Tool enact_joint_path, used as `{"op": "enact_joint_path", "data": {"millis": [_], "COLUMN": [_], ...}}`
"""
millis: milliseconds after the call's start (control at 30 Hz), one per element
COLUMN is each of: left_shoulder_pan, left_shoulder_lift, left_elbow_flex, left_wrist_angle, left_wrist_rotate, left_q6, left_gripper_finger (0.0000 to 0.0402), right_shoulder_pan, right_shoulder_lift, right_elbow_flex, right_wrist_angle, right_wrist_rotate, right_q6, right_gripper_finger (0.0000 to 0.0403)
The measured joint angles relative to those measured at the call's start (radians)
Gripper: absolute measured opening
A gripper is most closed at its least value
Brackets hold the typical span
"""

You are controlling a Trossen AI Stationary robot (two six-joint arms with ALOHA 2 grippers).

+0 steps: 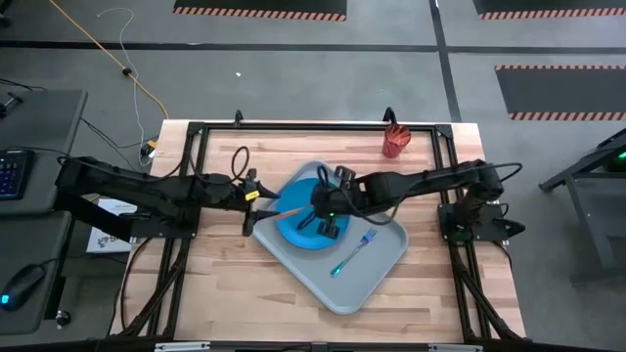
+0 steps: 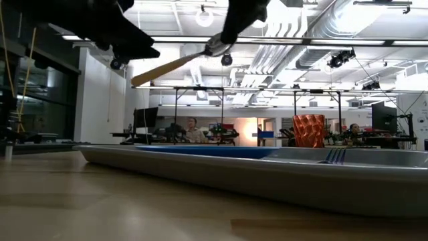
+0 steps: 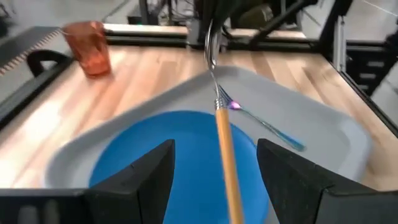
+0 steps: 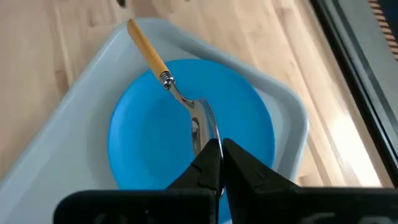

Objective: Pick and place plate/cup/fork/spoon on tray
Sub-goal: Put the yellow spoon on the right side of the gray serving tray

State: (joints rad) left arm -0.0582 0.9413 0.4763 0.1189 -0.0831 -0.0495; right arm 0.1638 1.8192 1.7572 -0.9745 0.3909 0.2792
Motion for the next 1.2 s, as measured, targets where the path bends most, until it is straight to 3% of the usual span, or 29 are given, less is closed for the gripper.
{"op": "enact_joint_path", "data": {"millis": [200,733,900,1100,1200], "left_shoulder_pan": [0.000,0.059,0.059,0.058,0.058], "left_shoulder_lift": [0.033,0.239,0.248,0.238,0.238], "left_elbow_flex": [0.009,0.105,0.124,0.137,0.137], "left_wrist_angle": [-0.004,-0.105,-0.140,-0.212,-0.220], "left_wrist_rotate": [0.106,0.099,0.100,0.101,0.100], "left_q6": [-0.002,-0.022,0.006,0.007,0.011], "left_gripper_finger": [0.0218,0.0210,0.0156,0.0024,0.0024], "right_shoulder_pan": [0.000,0.000,0.000,0.000,0.000], "right_shoulder_lift": [0.057,0.059,0.059,0.059,0.059], "right_elbow_flex": [0.084,0.087,0.087,0.087,0.087], "right_wrist_angle": [-0.044,-0.031,-0.042,-0.049,-0.049], "right_wrist_rotate": [-0.006,-0.003,-0.002,-0.006,-0.026], "right_q6": [-0.033,-0.036,-0.034,-0.014,-0.009], "right_gripper_finger": [0.0000,0.0000,0.0000,0.0001,0.0008]}}
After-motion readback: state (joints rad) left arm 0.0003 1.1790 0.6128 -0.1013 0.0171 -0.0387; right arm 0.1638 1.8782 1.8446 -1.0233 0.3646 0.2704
